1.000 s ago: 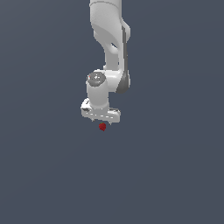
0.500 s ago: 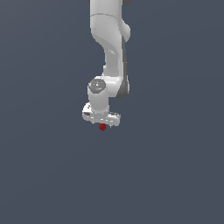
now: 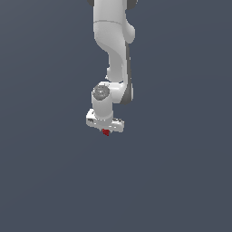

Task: Pick up the object and move it to a goal position.

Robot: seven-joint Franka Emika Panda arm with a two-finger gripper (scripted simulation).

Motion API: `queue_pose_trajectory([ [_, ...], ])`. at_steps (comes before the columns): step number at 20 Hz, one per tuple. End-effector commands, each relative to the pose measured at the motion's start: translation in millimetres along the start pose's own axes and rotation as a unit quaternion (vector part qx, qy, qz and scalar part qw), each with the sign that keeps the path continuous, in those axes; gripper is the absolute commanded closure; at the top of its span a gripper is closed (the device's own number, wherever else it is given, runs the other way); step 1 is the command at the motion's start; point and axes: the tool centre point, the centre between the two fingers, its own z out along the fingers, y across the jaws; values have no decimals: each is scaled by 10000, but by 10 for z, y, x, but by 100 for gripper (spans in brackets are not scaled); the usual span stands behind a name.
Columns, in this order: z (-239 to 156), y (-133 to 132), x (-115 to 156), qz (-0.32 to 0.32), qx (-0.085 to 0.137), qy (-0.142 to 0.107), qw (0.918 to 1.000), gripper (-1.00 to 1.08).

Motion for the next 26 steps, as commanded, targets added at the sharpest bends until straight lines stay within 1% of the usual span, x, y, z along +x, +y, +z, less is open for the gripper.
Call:
queue_pose_trajectory([
  [1,5,-2,1,-2,0,0,10000,108],
  [9,-10,3,3,0,1,3,10000,108],
  [14,-130,38,8,0,1,3,10000,108],
  [20,-459,133,22,0,1,3,10000,108],
  [26,-985,289,47,4,4,3,10000,108],
])
